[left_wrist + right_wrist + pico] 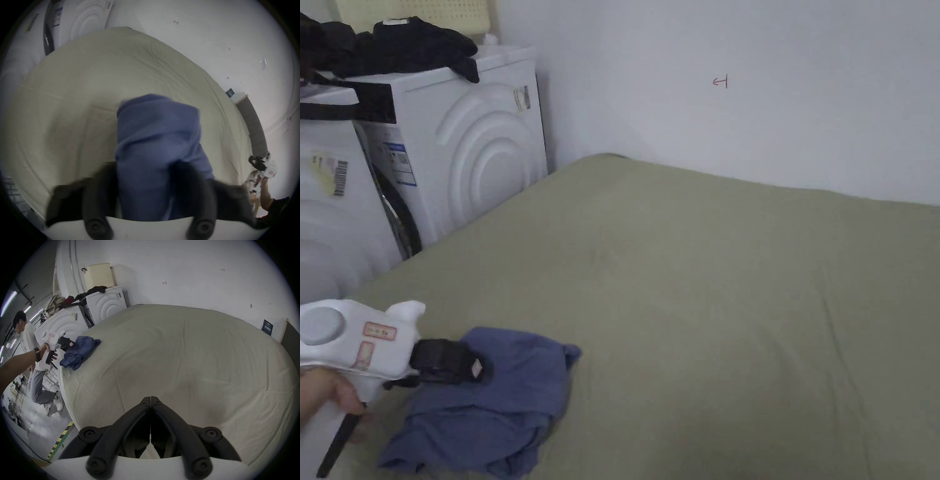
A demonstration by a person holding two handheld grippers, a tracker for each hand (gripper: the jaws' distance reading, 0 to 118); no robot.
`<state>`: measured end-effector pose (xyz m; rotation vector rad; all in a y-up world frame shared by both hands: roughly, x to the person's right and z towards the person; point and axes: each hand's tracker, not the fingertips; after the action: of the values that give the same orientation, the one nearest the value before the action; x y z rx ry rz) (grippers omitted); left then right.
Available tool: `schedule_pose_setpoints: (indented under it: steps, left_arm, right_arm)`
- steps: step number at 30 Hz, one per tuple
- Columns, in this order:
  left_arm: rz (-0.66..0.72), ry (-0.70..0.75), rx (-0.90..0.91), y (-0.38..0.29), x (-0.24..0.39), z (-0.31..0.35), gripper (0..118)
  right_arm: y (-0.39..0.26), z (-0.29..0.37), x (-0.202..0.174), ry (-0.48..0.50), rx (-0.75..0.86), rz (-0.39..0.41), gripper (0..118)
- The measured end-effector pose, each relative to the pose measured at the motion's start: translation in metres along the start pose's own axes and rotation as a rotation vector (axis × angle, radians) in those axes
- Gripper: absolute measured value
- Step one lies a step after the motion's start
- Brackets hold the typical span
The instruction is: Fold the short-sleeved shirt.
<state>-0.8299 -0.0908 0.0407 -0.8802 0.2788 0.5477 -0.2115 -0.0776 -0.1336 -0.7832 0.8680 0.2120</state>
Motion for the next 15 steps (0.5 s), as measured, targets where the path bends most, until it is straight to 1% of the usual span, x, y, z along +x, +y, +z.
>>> schedule_pose_setpoints:
  steps: [1, 3, 4, 5, 7, 9, 10, 11, 12, 13, 14, 15]
  left_arm:
    - [0.065, -0.026, 0.043, 0.002, -0.009, 0.013, 115]
    - [0.117, 0.009, 0.124, 0.003, -0.007, 0.033, 117]
    - [0.134, 0.030, 0.156, 0.005, -0.001, 0.034, 118]
    - [0.119, 0.085, 0.161, 0.007, 0.010, 0.041, 118]
    - [0.134, 0.118, 0.212, 0.008, 0.036, 0.048, 117]
    - [0.181, 0.118, 0.245, -0.003, 0.086, 0.049, 116]
    - [0.188, 0.134, 0.239, -0.007, 0.108, 0.045, 114]
    - [0.170, 0.144, 0.248, -0.014, 0.134, 0.039, 108]
    - [0.121, 0.168, 0.257, -0.022, 0.158, 0.034, 79]
    - [0.044, 0.174, 0.231, -0.030, 0.182, 0.026, 29]
    - [-0.028, 0.195, 0.252, -0.040, 0.207, 0.016, 0]
    - [-0.073, 0.246, 0.172, -0.049, 0.230, 0.003, 0]
  right_arm:
    - [0.000, 0.002, -0.001, 0.011, 0.002, -0.001, 0]
    - [0.000, 0.005, -0.002, 0.027, 0.010, -0.004, 0]
    - [0.000, 0.005, -0.002, 0.031, 0.017, -0.009, 0]
    - [0.000, 0.006, -0.001, 0.032, 0.020, -0.009, 0]
    - [-0.002, 0.007, 0.000, 0.032, 0.030, -0.009, 0]
    - [-0.004, 0.009, 0.003, 0.028, 0.045, -0.015, 0]
    - [-0.006, 0.010, 0.006, 0.026, 0.052, -0.017, 0]
    - [-0.007, 0.012, 0.009, 0.007, 0.065, -0.019, 0]
    - [-0.008, 0.014, 0.015, -0.001, 0.061, -0.026, 0]
    - [-0.010, 0.015, 0.023, -0.011, 0.063, -0.037, 0]
    - [-0.012, 0.020, 0.030, -0.029, 0.075, -0.049, 0]
    - [-0.013, 0.024, 0.037, -0.031, 0.072, -0.056, 0]
